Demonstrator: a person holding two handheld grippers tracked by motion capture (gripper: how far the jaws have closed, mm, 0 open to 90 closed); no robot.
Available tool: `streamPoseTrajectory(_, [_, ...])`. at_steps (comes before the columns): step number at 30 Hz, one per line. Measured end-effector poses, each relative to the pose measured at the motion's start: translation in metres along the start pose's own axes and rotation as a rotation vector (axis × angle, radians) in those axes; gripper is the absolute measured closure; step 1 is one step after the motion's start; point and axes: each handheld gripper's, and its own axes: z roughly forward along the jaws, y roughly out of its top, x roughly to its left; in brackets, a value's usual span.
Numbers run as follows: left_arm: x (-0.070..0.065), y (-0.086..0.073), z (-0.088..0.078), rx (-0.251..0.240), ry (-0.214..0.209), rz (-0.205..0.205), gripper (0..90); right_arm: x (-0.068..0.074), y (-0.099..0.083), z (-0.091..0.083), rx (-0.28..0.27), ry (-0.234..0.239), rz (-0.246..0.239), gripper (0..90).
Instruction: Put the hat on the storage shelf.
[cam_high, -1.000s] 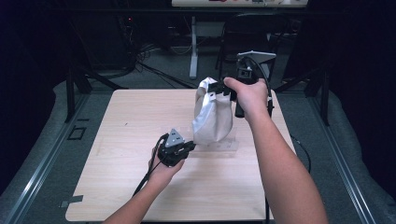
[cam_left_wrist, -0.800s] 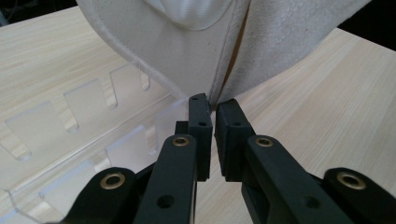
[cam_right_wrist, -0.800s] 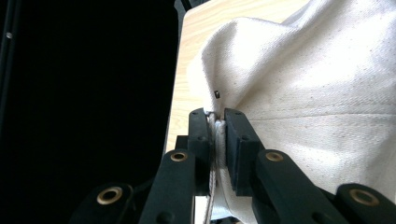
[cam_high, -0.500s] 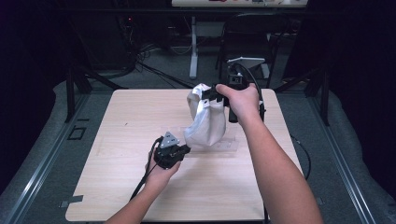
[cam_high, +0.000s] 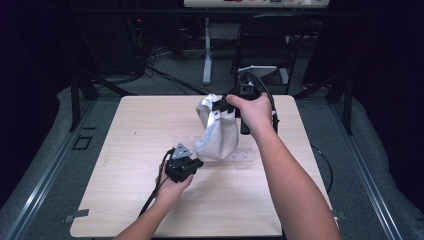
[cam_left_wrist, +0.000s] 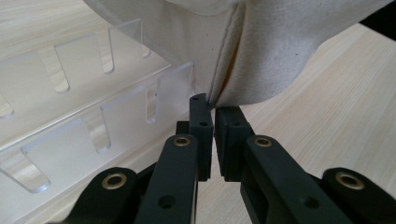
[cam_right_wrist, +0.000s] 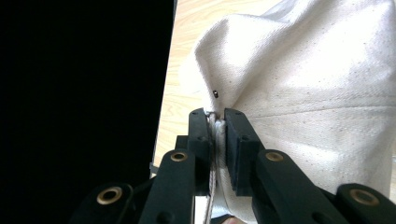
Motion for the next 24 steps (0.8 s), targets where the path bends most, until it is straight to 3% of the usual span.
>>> streamPoseTrajectory(2, [0.001,-0.001,0.002,0.026,0.002,0.01,86.6,0.0,0.0,0.001,-0.003,-0.014,0.002,81.7])
streamPoseTrajectory(6, [-0.003,-0.002,0.003,0.013,0.022,0.021,85.8,-0.005,0.0,0.002,-0.004,-0.02,0.004,81.7])
streamPoseTrajectory(10, [-0.005,-0.002,0.001,0.004,0.012,-0.002,72.6,-0.01,0.0,-0.001,-0.005,-0.02,0.008,81.7])
streamPoseTrajectory(11, [-0.007,-0.002,-0.002,0.013,0.013,0.016,70.4,-0.01,0.0,-0.002,-0.005,-0.02,0.014,81.7])
streamPoseTrajectory(14, [-0.011,-0.006,-0.014,-0.008,-0.015,0.012,62.9,-0.012,-0.001,-0.004,-0.008,-0.025,0.006,81.6])
streamPoseTrajectory(17, [-0.011,-0.015,-0.034,-0.024,-0.015,0.002,59.9,-0.014,-0.001,-0.006,-0.007,-0.03,0.008,81.5])
streamPoseTrajectory(20, [-0.005,-0.027,-0.052,-0.002,0.012,0.011,56.8,-0.015,-0.001,-0.007,-0.012,-0.029,0.01,81.3])
streamPoseTrajectory(23, [0.006,-0.039,-0.07,0.009,0.071,0.031,55.9,-0.016,-0.002,-0.007,-0.015,-0.034,0.004,81.0])
streamPoseTrajectory(24, [0.012,-0.044,-0.078,0.005,0.09,0.021,55.9,-0.016,-0.002,-0.007,-0.014,-0.03,0.01,80.8])
